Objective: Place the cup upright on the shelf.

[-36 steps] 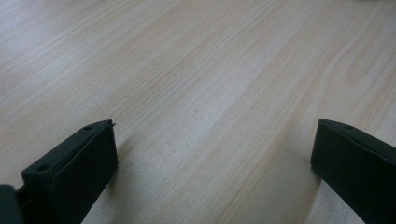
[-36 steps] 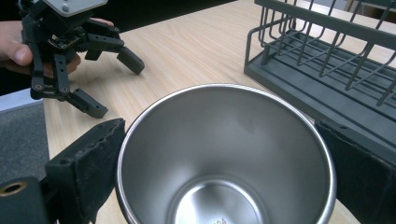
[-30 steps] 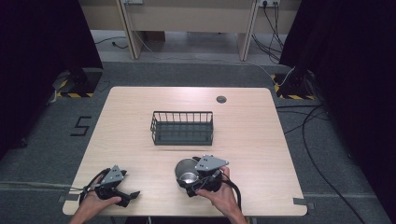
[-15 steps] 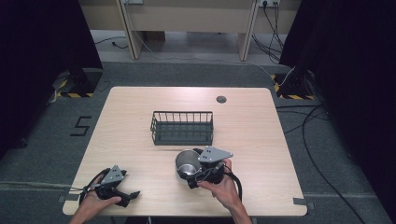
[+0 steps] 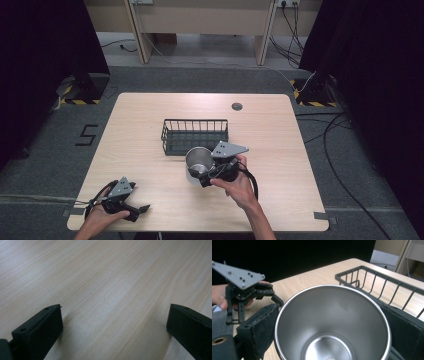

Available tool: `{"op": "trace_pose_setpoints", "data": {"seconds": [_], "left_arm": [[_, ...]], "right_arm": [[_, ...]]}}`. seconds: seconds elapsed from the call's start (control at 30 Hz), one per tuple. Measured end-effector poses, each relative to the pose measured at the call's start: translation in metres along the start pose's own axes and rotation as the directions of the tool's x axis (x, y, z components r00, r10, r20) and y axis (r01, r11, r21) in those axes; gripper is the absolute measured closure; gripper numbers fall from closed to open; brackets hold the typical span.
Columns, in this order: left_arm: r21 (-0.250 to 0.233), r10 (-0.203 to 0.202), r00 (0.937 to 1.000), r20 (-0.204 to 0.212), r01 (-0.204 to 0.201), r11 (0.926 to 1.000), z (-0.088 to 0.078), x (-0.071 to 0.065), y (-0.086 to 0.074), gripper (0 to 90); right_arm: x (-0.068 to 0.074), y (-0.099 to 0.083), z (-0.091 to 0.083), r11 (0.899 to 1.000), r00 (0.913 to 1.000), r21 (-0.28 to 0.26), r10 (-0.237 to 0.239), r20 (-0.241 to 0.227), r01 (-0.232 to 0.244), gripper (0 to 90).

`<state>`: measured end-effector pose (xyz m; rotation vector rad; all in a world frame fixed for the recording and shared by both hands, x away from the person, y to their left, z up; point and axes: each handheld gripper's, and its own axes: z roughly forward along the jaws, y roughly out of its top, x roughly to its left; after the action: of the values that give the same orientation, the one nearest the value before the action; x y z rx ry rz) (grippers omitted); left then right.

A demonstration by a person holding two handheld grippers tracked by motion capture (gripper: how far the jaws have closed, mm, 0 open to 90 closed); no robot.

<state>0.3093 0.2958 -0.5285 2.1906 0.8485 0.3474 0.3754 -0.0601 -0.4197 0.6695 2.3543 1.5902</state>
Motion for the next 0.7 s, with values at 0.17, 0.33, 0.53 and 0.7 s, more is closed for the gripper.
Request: {"op": "trace_pose_setpoints", "data": {"seconds": [0.17,0.33,0.53,0.7], "left_arm": [[0.000,0.000,1.0000,0.000,0.000,1.0000,0.000,0.000,0.000,0.0],[-0.002,0.000,1.0000,0.000,0.000,1.0000,0.000,0.000,0.000,0.0],[-0.001,-0.001,1.0000,0.001,0.001,1.0000,0.000,0.000,0.000,0.0],[-0.003,-0.002,1.0000,0.001,0.002,1.0000,0.000,0.000,0.000,0.0]], "right_arm": [[-0.009,0.013,-0.001,1.000,1.0000,0.000,0.004,0.009,-0.004,6.1],[-0.014,0.027,-0.001,1.000,0.9999,-0.002,-0.001,0.011,0.001,6.1],[-0.021,0.041,0.000,1.000,0.9999,-0.001,-0.003,0.011,0.003,6.1],[-0.028,0.058,0.001,1.000,0.9998,0.006,-0.016,0.015,0.016,6.1]]}}
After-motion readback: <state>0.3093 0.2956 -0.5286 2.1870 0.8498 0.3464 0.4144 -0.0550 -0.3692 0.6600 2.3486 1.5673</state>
